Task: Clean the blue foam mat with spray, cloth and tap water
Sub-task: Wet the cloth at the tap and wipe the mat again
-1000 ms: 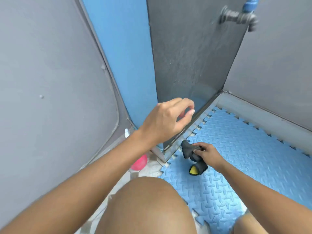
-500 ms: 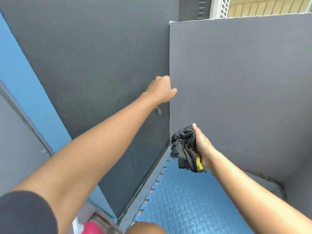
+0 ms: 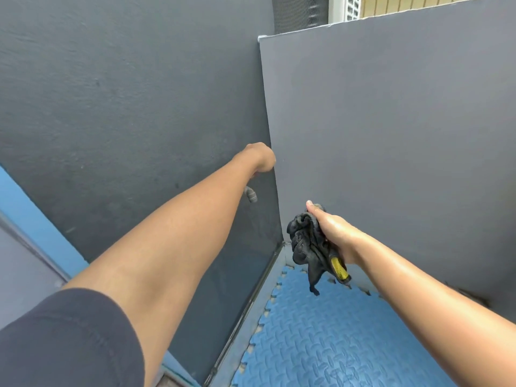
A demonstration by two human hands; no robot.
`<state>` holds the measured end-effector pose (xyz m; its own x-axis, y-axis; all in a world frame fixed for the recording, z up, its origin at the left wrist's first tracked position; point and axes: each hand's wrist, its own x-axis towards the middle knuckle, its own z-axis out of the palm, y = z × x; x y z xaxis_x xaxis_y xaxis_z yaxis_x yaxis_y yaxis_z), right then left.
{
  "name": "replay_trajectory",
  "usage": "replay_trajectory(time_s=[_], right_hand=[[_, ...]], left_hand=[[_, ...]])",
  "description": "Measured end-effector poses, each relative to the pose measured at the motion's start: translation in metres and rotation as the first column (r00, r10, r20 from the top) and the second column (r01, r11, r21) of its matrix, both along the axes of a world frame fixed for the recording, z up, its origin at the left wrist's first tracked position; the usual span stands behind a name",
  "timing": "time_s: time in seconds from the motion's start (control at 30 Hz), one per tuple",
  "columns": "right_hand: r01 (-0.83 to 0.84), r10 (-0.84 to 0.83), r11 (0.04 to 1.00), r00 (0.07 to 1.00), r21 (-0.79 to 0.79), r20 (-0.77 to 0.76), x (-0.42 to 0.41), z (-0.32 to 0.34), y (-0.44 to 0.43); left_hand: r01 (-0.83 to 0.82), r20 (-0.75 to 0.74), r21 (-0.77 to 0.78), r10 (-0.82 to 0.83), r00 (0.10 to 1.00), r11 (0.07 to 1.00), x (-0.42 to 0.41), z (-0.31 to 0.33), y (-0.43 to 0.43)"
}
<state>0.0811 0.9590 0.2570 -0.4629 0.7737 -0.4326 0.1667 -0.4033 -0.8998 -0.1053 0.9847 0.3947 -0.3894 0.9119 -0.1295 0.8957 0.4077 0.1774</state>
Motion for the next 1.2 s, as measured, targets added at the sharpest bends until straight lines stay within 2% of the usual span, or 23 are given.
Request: replay_trajectory(time_s=[0.2, 0.43, 0.7, 1.0, 1.2], right_hand=[[-0.035, 0.035, 0.999, 0.999, -0.001, 0.022, -0.013, 0.000, -0.003], [-0.017, 0.016, 1.000, 1.000, 0.014, 0.021, -0.019, -0.003, -0.007], [-0.035, 0.035, 0.999, 0.999, 0.013, -0.002, -0.024, -0.001, -0.009], [0.026, -0.028, 0.999, 0.998, 0.018, 0.062, -0.019, -0.012, 0.020], [0.015, -0.016, 0.999, 0.999, 0.035, 0.031, -0.025, 0.012, 0.005]], left_hand=[[0.118, 0.026, 0.068, -0.120, 0.992, 0.991, 0.000, -0.005, 0.006], [0.173, 0.049, 0.073, -0.177, 0.983, 0.982, 0.003, -0.001, 0.001], [0.179, 0.014, 0.101, -0.181, 0.983, 0.979, 0.008, -0.001, -0.003], [0.169, 0.045, 0.107, -0.174, 0.984, 0.980, 0.009, 0.001, -0.005], [0.128, 0.039, 0.136, -0.134, 0.990, 0.982, 0.010, 0.001, 0.001]])
